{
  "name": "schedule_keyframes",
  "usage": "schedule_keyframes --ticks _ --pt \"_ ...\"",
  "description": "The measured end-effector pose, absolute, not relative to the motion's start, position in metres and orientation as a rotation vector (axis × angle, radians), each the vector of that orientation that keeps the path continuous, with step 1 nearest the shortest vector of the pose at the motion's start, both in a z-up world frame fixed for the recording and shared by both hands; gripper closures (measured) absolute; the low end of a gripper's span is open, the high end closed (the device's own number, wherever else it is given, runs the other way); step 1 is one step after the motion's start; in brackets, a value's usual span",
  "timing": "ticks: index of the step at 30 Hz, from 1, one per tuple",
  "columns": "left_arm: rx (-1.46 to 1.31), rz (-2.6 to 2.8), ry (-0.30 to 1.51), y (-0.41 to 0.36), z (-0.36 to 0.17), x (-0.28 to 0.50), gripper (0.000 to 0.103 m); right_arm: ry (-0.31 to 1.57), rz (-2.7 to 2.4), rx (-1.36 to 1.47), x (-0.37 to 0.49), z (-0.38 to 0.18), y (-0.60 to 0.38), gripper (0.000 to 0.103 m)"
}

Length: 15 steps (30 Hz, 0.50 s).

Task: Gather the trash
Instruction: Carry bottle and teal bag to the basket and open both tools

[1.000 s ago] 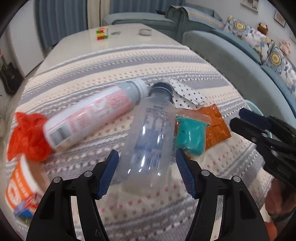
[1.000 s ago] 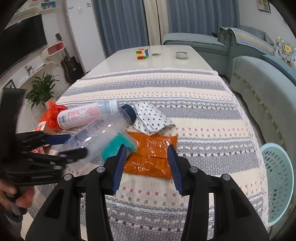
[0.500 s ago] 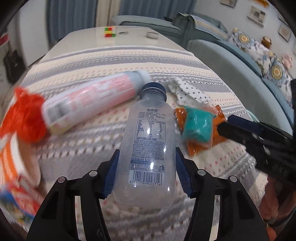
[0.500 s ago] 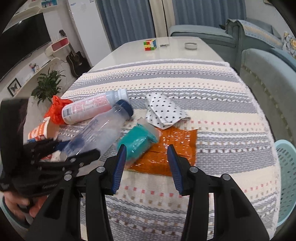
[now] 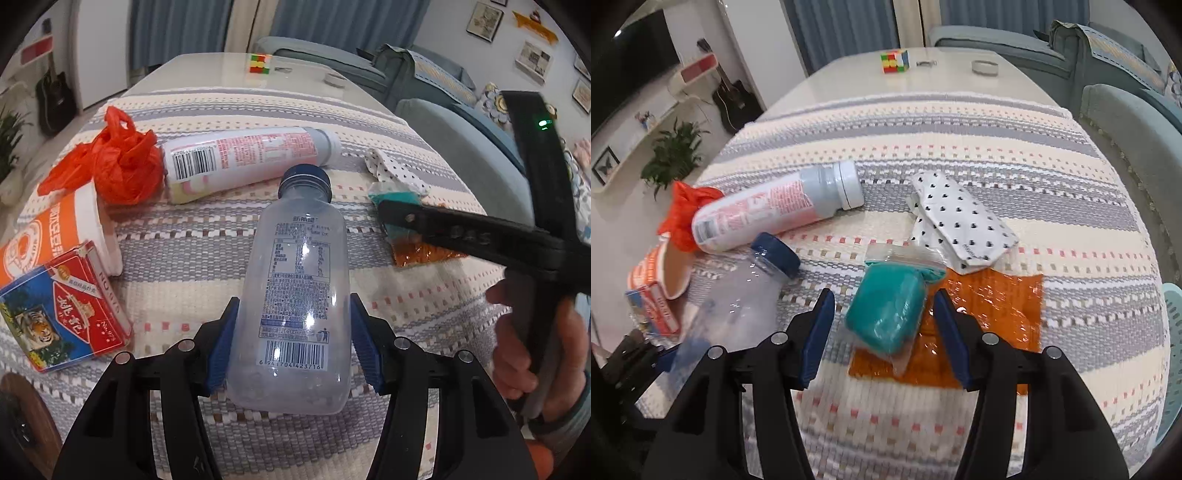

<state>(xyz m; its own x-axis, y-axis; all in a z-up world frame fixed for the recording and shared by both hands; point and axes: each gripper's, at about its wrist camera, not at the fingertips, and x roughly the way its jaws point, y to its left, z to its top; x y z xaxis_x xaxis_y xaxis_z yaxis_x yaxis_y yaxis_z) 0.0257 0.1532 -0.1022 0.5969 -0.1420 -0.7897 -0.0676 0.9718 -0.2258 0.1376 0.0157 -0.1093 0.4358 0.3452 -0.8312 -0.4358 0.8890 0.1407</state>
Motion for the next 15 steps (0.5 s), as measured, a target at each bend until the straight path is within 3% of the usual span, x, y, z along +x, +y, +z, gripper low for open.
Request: schedule_keyframes --ticks 3,5,15 --pt "-0.239 -0.041 0.921 0.153 -0.101 0.028 0.049 0.989 0.458 -0.151 0.135 -0.112 0.021 0.053" --pt "-0.231 -0.043 0.914 0.15 -0.1 0.029 0.049 0.984 0.457 -0.171 0.132 -0.111 0.022 0.065" --pt "-0.253 -0.165 0.794 0.126 -0.058 0.033 0.05 0.823 0.381 -0.06 0.121 -0.052 -0.046 0.067"
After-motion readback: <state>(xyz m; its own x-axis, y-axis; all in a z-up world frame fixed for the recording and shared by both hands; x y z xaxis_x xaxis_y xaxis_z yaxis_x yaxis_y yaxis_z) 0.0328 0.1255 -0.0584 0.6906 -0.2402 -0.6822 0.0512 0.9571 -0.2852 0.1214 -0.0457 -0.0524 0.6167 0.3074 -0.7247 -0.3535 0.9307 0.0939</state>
